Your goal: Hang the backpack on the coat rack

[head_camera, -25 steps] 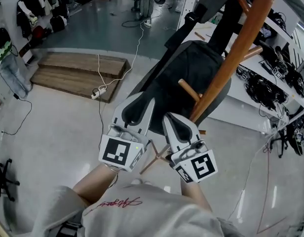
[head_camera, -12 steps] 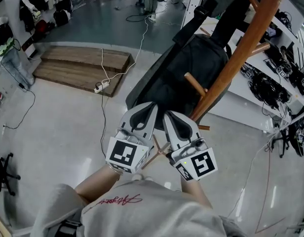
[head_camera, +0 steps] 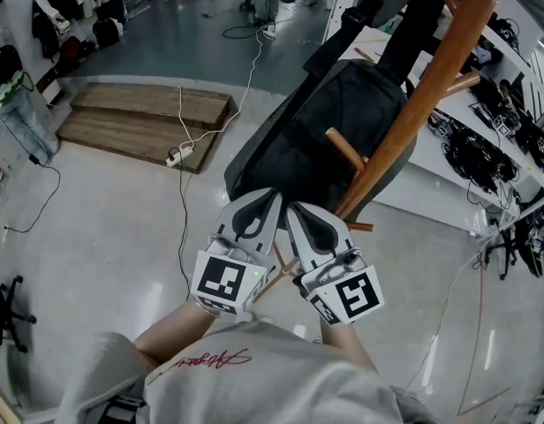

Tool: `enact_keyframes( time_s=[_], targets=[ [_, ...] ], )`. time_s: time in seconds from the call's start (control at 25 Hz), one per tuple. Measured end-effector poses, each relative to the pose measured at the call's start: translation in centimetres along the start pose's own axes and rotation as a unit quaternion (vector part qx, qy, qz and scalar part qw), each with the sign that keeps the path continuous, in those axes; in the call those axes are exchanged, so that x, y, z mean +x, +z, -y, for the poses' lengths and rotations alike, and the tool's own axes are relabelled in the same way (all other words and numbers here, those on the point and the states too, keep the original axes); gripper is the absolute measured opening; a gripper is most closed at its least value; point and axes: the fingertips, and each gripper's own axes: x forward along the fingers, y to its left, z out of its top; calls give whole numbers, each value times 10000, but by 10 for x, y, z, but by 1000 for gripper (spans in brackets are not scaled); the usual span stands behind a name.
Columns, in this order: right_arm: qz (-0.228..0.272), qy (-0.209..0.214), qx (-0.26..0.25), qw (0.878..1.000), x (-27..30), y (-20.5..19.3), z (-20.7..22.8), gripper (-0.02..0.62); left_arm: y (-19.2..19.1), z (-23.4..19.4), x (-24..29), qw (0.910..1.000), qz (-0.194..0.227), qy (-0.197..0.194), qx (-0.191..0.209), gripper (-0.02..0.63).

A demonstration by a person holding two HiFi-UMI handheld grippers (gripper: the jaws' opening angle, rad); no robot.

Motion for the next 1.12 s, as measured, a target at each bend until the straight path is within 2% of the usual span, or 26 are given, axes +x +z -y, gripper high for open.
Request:
enact_keyframes(
  time_s=[0.4,1.12],
  targets=[
    [-8,-13,-20,10000,2,-3,2,21,3,-6,2,9998,49,115,-185,18],
    [-19,-8,-36,10000,0,-2,6,21,5,-1,5,9998,53,57,-181,18]
  ],
)
